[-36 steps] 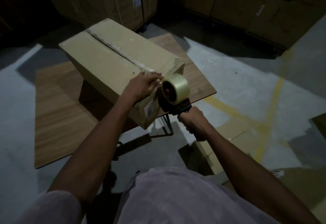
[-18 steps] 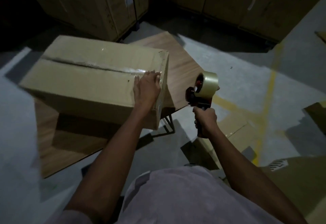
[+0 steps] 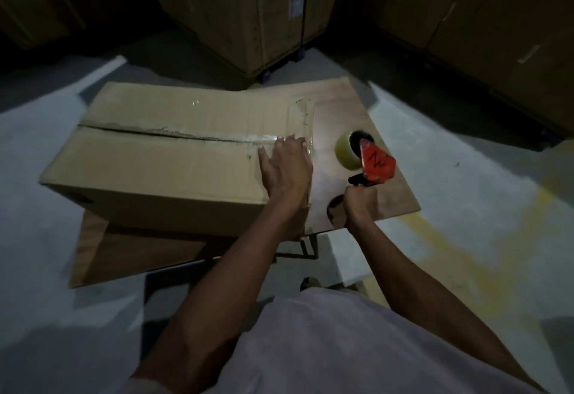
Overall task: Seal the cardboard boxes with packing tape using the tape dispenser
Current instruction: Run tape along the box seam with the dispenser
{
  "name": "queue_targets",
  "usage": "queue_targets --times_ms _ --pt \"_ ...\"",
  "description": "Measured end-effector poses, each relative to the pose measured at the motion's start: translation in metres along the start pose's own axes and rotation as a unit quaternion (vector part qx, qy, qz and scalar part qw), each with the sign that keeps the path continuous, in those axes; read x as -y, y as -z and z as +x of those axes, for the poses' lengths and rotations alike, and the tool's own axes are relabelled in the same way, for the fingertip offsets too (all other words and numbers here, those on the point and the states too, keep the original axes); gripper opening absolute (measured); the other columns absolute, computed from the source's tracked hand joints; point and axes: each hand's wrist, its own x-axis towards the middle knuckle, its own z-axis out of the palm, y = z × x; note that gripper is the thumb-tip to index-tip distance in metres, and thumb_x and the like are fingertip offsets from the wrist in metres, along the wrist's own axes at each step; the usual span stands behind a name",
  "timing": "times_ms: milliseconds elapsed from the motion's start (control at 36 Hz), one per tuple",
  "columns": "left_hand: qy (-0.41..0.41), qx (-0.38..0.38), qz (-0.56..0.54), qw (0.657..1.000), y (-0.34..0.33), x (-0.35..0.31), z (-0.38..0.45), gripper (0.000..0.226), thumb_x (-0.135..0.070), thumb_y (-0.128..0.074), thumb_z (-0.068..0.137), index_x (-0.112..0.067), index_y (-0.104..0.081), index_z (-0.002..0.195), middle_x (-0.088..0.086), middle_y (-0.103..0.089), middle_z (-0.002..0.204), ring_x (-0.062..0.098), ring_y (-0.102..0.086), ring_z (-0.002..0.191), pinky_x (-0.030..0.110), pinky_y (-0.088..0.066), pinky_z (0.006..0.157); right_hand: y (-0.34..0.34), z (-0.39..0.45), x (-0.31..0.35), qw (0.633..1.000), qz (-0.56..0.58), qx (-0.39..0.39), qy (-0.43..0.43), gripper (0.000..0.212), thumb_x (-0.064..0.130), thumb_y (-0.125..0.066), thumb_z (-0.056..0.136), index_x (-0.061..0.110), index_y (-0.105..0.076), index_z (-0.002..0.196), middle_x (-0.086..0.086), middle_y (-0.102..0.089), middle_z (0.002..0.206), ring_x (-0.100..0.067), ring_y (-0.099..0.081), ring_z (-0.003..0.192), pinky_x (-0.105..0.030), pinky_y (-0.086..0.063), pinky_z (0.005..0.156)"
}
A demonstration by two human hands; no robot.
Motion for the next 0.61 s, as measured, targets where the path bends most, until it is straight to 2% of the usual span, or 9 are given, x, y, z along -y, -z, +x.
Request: queue_targets --times_ms 111,222,333,389,444,500,583,611 --pt "0.030 -0.014 0.001 0.999 -0.012 -0.013 0.012 0.039 -0.032 -0.035 0.110 -0.022 -0.055 0.143 0.001 -0.052 0.150 0.020 -0.042 0.143 0.052 -0.015 0.123 -0.001 0.032 0.007 0.999 -0.037 0.023 0.025 0.029 -0.001 -0.058 0.093 -0.006 -0.066 0.120 -0.028 -0.069 0.121 -0.044 -0.066 0.113 -0.051 -0.054 0.098" --pt "0.054 -0.023 0.004 0.998 -0.024 -0.025 0.022 0.040 -0.033 -0.034 0.110 -0.025 -0.054 0.144 -0.001 -0.048 0.155 0.020 -0.036 0.148 0.055 -0.012 0.122 -0.005 0.064 0.005 0.993 -0.076 0.080 0.042 0.038 -0.010 -0.052 0.092 -0.013 -0.058 0.130 -0.032 -0.062 0.130 -0.045 -0.060 0.122 -0.053 -0.045 0.110" --pt "0.072 -0.035 0.015 0.997 -0.032 -0.040 0.030 0.040 -0.033 -0.037 0.108 -0.023 -0.055 0.143 0.001 -0.049 0.153 0.024 -0.038 0.147 0.059 -0.017 0.120 -0.007 0.088 -0.001 0.983 -0.117 0.143 0.021 0.024 -0.013 -0.048 0.091 -0.014 -0.058 0.112 -0.035 -0.062 0.114 -0.047 -0.063 0.105 -0.063 -0.053 0.097" --pt "0.078 -0.047 0.015 0.996 -0.035 -0.046 0.033 0.039 -0.032 -0.041 0.107 -0.022 -0.057 0.141 0.003 -0.051 0.152 0.026 -0.041 0.145 0.060 -0.019 0.119 -0.009 0.095 -0.003 0.975 -0.139 0.172 0.030 0.017 -0.015 -0.048 0.090 -0.005 -0.056 0.101 -0.026 -0.058 0.104 -0.046 -0.062 0.104 -0.057 -0.054 0.091" --pt "0.082 -0.056 0.021 0.995 -0.037 -0.048 0.034 0.038 -0.031 -0.043 0.106 -0.022 -0.058 0.140 0.004 -0.053 0.150 0.027 -0.043 0.143 0.061 -0.021 0.118 -0.012 0.099 -0.005 0.964 -0.171 0.201 0.035 0.023 -0.015 -0.047 0.089 0.004 -0.048 0.102 -0.020 -0.049 0.105 -0.036 -0.053 0.100 -0.046 -0.047 0.082" --pt "0.084 -0.055 0.029 0.994 -0.039 -0.049 0.033 0.038 -0.031 -0.043 0.106 -0.023 -0.058 0.140 0.003 -0.054 0.150 0.026 -0.043 0.143 0.062 -0.022 0.118 -0.012 0.101 -0.010 0.955 -0.189 0.225 0.036 0.025 -0.014 -0.045 0.090 0.008 -0.045 0.103 -0.019 -0.046 0.107 -0.034 -0.047 0.098 -0.042 -0.042 0.081" --pt "0.081 -0.058 0.030 0.995 -0.042 -0.049 0.030 0.038 -0.031 -0.043 0.105 -0.023 -0.059 0.139 0.003 -0.056 0.148 0.026 -0.044 0.142 0.062 -0.023 0.117 -0.005 0.100 -0.012 0.952 -0.187 0.242 0.019 0.021 -0.015 -0.049 0.091 0.002 -0.051 0.103 -0.028 -0.056 0.105 -0.050 -0.062 0.102 -0.058 -0.057 0.087" --pt "0.081 -0.061 0.029 0.994 -0.042 -0.048 0.031 0.038 -0.031 -0.043 0.106 -0.023 -0.059 0.139 0.003 -0.056 0.147 0.026 -0.044 0.142 0.062 -0.022 0.117 -0.001 0.100 -0.011 0.949 -0.179 0.258 -0.006 0.021 -0.017 -0.051 0.090 -0.003 -0.054 0.106 -0.033 -0.060 0.103 -0.055 -0.065 0.098 -0.063 -0.059 0.082"
